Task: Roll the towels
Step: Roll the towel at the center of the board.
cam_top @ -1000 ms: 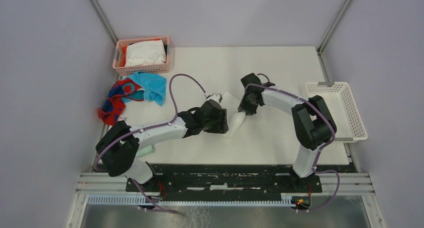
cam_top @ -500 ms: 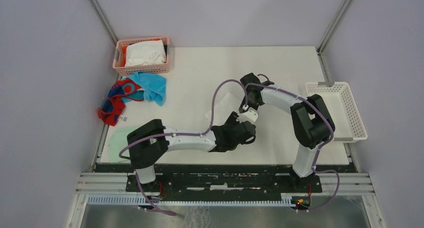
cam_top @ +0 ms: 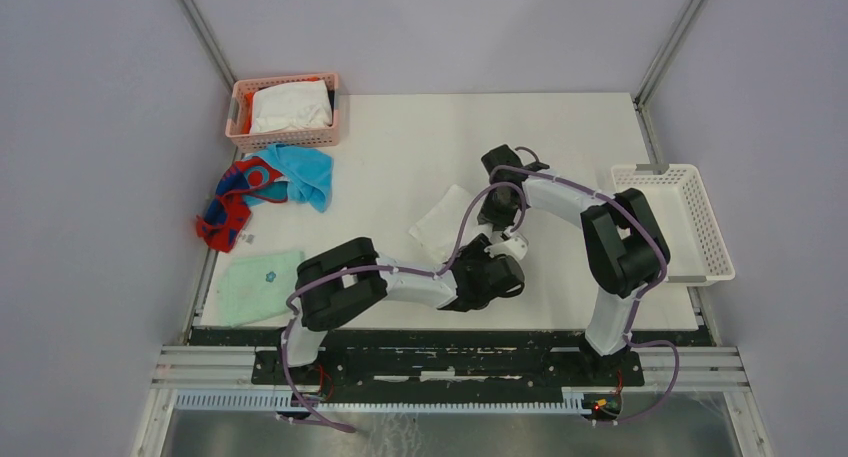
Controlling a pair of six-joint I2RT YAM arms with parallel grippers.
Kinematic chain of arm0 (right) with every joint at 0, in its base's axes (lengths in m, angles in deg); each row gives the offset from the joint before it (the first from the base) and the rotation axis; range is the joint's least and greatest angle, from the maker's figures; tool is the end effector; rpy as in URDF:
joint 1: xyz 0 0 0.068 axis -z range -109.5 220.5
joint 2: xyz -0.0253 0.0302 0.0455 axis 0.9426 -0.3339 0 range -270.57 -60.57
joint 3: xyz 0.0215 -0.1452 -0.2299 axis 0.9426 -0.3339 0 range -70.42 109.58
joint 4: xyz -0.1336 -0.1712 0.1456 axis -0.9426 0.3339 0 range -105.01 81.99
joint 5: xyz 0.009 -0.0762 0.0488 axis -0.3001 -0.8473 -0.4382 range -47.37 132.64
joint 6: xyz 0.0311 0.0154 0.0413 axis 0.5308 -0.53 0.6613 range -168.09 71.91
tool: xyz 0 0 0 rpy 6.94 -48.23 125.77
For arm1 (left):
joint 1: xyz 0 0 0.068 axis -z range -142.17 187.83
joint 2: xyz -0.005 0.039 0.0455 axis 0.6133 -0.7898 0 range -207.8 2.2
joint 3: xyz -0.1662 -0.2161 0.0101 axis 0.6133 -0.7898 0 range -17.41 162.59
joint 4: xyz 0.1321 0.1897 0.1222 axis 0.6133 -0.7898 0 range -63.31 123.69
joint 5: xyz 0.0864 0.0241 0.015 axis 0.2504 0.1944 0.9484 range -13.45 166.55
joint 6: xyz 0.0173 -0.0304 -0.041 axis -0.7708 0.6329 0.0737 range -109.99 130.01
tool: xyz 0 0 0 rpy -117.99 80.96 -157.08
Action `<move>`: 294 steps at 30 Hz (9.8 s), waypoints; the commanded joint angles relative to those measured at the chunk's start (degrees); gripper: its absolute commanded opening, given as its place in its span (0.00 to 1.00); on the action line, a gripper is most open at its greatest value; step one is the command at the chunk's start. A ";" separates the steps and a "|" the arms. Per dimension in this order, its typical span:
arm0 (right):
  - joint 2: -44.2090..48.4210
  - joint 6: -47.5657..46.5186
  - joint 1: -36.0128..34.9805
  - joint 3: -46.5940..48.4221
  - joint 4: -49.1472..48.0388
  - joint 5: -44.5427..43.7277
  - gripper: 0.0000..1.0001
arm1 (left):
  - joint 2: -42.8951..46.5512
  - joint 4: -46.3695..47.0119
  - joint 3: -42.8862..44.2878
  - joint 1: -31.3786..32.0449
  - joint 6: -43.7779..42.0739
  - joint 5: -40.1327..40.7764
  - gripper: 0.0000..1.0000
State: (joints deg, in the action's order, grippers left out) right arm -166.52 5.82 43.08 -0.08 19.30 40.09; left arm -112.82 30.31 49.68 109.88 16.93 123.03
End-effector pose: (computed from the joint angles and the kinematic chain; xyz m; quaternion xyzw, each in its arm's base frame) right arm 0.3241 0.1663 0.1704 0.2294 0.9573 0.0971 0.1465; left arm 0.1484 -0.3744 0.1342 0.3565 0.8010 0.0938 0.4717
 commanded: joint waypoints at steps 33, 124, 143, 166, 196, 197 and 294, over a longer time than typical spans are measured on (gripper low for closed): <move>9.57 3.59 4.41 -14.66 -26.94 5.35 0.97 | 2.90 16.52 -14.25 -34.30 39.26 -79.22 0.18; 9.02 -1.42 -0.44 -1.77 -8.81 2.36 0.65 | 13.42 4.96 -11.39 -19.86 21.17 -47.06 0.27; 3.58 3.61 0.60 -4.42 -17.84 -1.51 0.87 | 4.53 2.22 -8.08 -30.03 30.71 -66.00 0.28; 7.18 7.47 2.72 -8.94 -17.24 -8.02 0.78 | 2.40 0.22 -7.85 -30.04 33.69 -65.04 0.29; -2.79 -0.03 -2.40 3.64 -1.09 -3.52 0.23 | 27.62 -10.90 -9.43 -8.44 22.92 -6.62 0.76; -2.97 -0.03 -2.43 3.63 -1.08 -3.32 0.23 | 26.72 -10.49 -8.39 -6.87 20.94 -4.32 0.77; -3.66 -2.79 -0.35 4.01 -0.31 -4.93 0.38 | 13.01 -3.03 -0.10 -5.96 6.95 -9.76 0.77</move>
State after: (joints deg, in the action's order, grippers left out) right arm -169.15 4.48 43.12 2.81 15.58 36.96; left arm -95.73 24.37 48.41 103.61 30.30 107.14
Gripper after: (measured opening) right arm 0.471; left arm 0.775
